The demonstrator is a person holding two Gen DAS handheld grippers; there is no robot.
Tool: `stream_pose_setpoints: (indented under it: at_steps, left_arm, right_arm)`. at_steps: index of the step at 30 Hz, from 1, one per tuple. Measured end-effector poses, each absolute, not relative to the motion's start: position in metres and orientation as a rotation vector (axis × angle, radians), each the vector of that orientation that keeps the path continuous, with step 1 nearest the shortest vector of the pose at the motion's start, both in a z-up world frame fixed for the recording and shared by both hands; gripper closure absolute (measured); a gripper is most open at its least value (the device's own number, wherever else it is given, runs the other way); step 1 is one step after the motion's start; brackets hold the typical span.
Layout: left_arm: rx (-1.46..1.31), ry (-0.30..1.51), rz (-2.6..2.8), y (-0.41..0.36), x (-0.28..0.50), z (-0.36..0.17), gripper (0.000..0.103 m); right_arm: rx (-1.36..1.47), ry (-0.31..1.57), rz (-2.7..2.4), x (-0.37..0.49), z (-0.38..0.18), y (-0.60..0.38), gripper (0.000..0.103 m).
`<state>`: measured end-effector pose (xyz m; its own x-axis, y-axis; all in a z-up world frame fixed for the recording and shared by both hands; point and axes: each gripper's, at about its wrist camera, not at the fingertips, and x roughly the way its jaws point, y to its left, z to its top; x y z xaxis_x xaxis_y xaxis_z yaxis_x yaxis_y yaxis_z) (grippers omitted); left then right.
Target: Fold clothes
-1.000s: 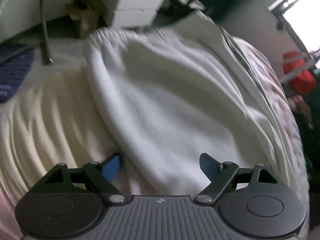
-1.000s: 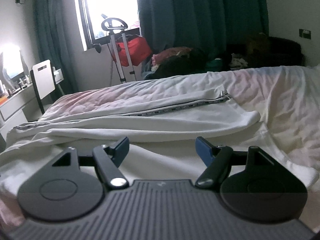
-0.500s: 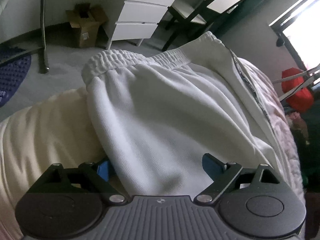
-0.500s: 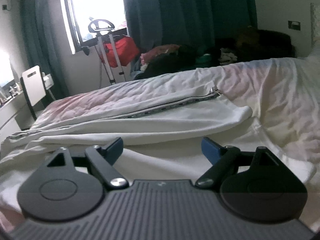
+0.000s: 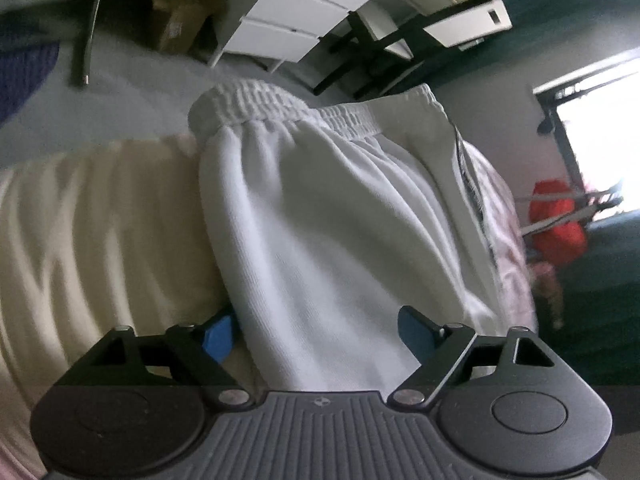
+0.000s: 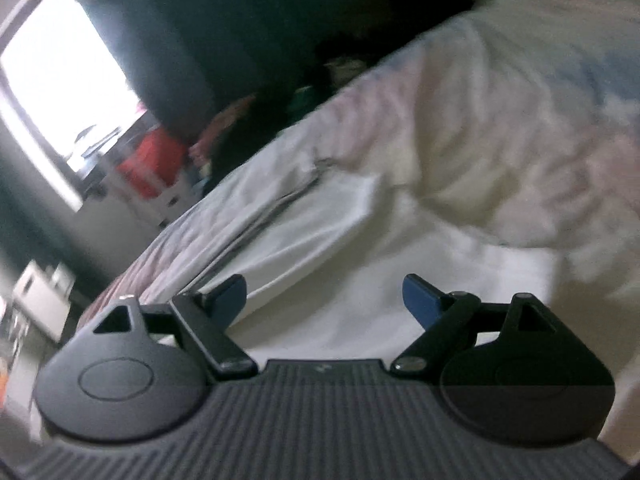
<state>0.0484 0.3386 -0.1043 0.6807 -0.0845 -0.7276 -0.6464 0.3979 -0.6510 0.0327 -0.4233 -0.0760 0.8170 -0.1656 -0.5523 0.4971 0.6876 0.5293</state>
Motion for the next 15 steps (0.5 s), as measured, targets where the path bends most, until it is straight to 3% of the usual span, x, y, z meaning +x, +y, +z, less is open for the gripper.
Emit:
stream_pose_setpoints:
  at_steps: [5,10,15]
  left_arm:
    - [-1.210,0.720,0.382,0.345,0.038,-0.107,0.036]
    - [-1.272,0.617,0.388,0.354,0.024,-0.107,0.041]
    - [-1.359,0.631,0.427,0.369,0.023,-0.127,0.052]
  right_arm:
    - [0.838,0.552,-0.550,0.021,-0.109,-0.462,0.017]
    - [1.013,0.520,-0.639,-0.001,-0.124,-0.476,0.017]
    - [1.107,0.475,-0.686,-0.011,-0.131,-0.476,0.018]
